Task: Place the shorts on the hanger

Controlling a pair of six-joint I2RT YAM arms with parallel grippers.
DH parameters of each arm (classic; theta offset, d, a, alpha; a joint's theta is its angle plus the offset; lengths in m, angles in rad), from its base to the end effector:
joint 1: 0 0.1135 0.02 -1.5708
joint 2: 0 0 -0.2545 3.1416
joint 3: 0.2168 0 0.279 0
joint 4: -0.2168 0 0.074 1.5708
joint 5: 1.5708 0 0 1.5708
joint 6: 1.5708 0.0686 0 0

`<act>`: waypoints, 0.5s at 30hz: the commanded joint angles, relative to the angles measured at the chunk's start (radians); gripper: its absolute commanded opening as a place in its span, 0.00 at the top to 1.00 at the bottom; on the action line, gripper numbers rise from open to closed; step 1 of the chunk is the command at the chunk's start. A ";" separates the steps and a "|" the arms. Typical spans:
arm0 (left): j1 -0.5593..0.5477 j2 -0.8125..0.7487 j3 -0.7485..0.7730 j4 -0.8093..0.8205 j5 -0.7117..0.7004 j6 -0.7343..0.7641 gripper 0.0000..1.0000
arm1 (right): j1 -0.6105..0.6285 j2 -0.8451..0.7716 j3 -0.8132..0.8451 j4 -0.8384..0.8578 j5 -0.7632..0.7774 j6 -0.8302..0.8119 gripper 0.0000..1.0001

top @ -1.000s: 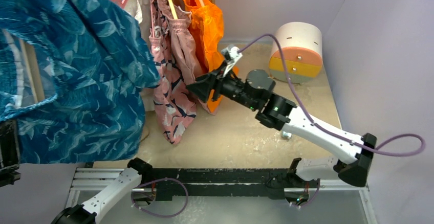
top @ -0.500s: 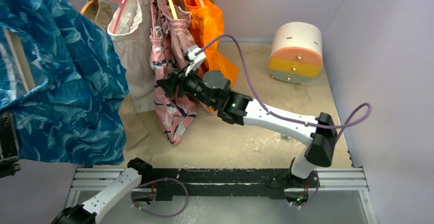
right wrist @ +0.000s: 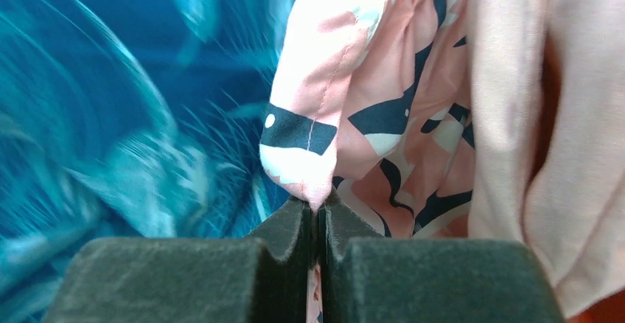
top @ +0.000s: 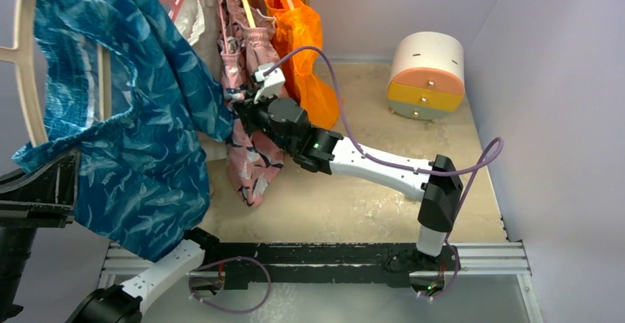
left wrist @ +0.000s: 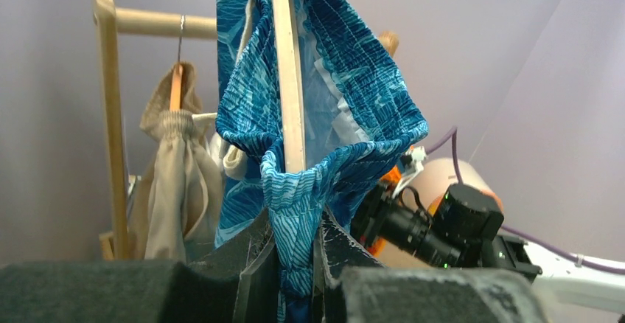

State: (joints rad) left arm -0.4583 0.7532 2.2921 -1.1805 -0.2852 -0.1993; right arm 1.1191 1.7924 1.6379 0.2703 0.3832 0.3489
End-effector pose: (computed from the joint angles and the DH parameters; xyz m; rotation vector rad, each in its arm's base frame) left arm -0.0686 0.0554 0.6109 -0.0923 1.2337 -0.3996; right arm 0.2374 0.4306 0.3950 -0.2598 1.5084 0.9097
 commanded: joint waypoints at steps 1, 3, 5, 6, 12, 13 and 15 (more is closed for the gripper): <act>0.008 0.060 0.079 -0.130 -0.002 -0.104 1.00 | -0.004 -0.061 0.022 0.009 0.127 -0.036 1.00; 0.010 0.065 0.077 -0.182 0.001 -0.114 1.00 | -0.006 -0.084 -0.004 0.021 0.144 -0.038 1.00; 0.010 0.080 0.065 -0.225 0.007 -0.125 1.00 | -0.010 -0.104 -0.025 0.036 0.144 -0.043 1.00; 0.010 0.085 0.055 -0.242 0.016 -0.125 1.00 | -0.014 -0.112 -0.032 0.038 0.144 -0.044 1.00; 0.010 0.082 -0.083 -0.292 -0.017 -0.134 1.00 | -0.025 -0.135 -0.048 0.028 0.138 -0.056 1.00; 0.009 0.077 -0.113 -0.292 -0.029 -0.142 1.00 | -0.025 -0.136 -0.047 0.026 0.137 -0.060 1.00; 0.011 0.068 -0.184 -0.274 -0.041 -0.151 1.00 | -0.027 -0.136 -0.048 0.022 0.133 -0.066 1.00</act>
State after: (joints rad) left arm -0.4526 0.8051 2.1952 -1.5192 -0.2893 -0.3141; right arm 1.0992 1.7020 1.5944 0.2562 0.4858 0.3096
